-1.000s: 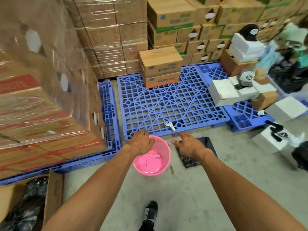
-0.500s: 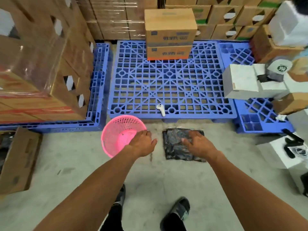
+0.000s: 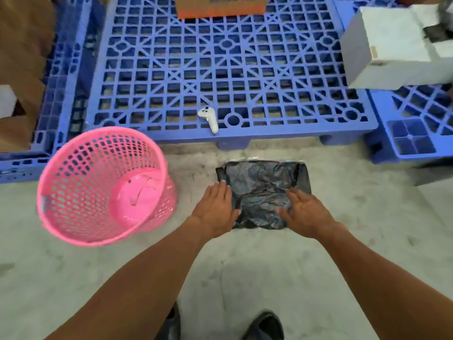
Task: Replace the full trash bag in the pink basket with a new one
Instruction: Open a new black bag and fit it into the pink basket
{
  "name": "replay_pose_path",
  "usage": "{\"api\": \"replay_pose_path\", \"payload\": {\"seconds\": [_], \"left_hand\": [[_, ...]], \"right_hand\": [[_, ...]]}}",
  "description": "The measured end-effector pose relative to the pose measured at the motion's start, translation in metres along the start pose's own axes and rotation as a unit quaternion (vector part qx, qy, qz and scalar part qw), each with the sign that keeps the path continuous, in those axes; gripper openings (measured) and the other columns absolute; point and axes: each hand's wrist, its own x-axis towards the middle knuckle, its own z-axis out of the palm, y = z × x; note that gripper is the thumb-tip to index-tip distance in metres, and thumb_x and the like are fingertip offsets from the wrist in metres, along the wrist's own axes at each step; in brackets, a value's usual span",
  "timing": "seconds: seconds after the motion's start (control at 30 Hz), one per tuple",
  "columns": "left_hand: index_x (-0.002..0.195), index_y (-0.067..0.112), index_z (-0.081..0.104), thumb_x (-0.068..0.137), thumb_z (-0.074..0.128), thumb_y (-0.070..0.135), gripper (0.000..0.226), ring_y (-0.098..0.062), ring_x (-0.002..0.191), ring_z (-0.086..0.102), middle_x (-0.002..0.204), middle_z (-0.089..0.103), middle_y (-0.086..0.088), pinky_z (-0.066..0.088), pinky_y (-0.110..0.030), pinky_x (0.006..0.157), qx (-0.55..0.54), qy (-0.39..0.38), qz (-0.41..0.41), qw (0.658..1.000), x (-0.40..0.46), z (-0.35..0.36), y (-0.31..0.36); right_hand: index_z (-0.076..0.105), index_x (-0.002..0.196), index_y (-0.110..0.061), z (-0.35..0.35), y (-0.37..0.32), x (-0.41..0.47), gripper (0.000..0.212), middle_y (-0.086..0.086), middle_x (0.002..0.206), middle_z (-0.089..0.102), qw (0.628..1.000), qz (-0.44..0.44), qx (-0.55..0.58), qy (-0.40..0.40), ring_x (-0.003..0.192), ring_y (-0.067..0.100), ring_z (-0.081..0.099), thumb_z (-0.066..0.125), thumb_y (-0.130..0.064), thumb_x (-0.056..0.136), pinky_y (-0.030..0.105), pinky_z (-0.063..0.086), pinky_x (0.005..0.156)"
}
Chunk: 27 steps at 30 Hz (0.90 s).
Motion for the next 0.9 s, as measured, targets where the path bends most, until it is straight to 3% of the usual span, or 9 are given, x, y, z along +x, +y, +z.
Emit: {"api": "replay_pose_path", "payload": {"seconds": [0.2, 0.4, 0.57, 0.73, 0.9], "left_hand": [[0.156, -0.001, 0.007, 0.103, 0.023, 0.052, 0.077, -0.033, 0.152, 0.002, 0.164, 0.002, -0.020, -0.001, -0.041, 0.124, 0.014, -0.007, 0.031, 0.999, 0.078, 0.084, 0.006], [0.156, 0.000, 0.004, 0.101, 0.021, 0.056, 0.080, -0.032, 0.153, -0.001, 0.164, -0.001, -0.020, -0.004, -0.040, 0.124, 0.041, 0.014, 0.055, 0.998, 0.150, 0.157, 0.006], [0.157, 0.003, -0.004, 0.095, 0.025, 0.068, 0.095, -0.031, 0.152, -0.012, 0.164, -0.013, -0.018, -0.011, -0.040, 0.121, 0.042, 0.036, 0.068, 0.996, 0.202, 0.199, -0.004], [0.156, 0.008, -0.014, 0.089, 0.029, 0.076, 0.105, -0.029, 0.150, -0.021, 0.162, -0.024, -0.014, -0.011, -0.047, 0.122, 0.020, 0.047, 0.082, 0.995, 0.231, 0.222, -0.014], [0.158, 0.011, -0.008, 0.092, 0.031, 0.072, 0.098, -0.025, 0.152, -0.014, 0.164, -0.017, -0.010, -0.005, -0.044, 0.124, -0.005, 0.100, 0.125, 0.987, 0.236, 0.229, -0.024]], "right_hand": [[0.021, 0.157, -0.012, 0.086, 0.039, 0.063, 0.077, 0.005, 0.165, 0.016, 1.000, 0.018, 0.006, 0.009, 0.151, 0.020, 0.013, 0.035, -0.060, 0.098, 0.043, 0.011, 0.123], [0.020, 0.157, -0.013, 0.152, 0.064, 0.118, 0.080, 0.003, 0.165, 0.015, 0.998, 0.007, 0.024, 0.057, 0.152, 0.018, 0.010, 0.034, -0.063, 0.096, 0.042, 0.005, 0.123], [0.003, 0.159, -0.026, 0.186, 0.077, 0.164, 0.114, 0.000, 0.166, -0.006, 0.996, 0.004, -0.003, 0.084, 0.152, 0.023, -0.010, 0.020, -0.092, 0.068, 0.052, -0.003, 0.122], [-0.018, 0.152, -0.044, 0.198, 0.086, 0.188, 0.113, -0.003, 0.164, -0.020, 0.998, 0.037, -0.010, 0.046, 0.151, 0.029, -0.017, 0.045, -0.089, 0.070, 0.063, -0.002, 0.117], [-0.014, 0.152, -0.049, 0.193, 0.086, 0.189, 0.112, -0.010, 0.165, -0.013, 0.998, 0.028, 0.055, 0.034, 0.153, 0.025, -0.006, 0.057, -0.081, 0.072, 0.064, 0.008, 0.117]]}}
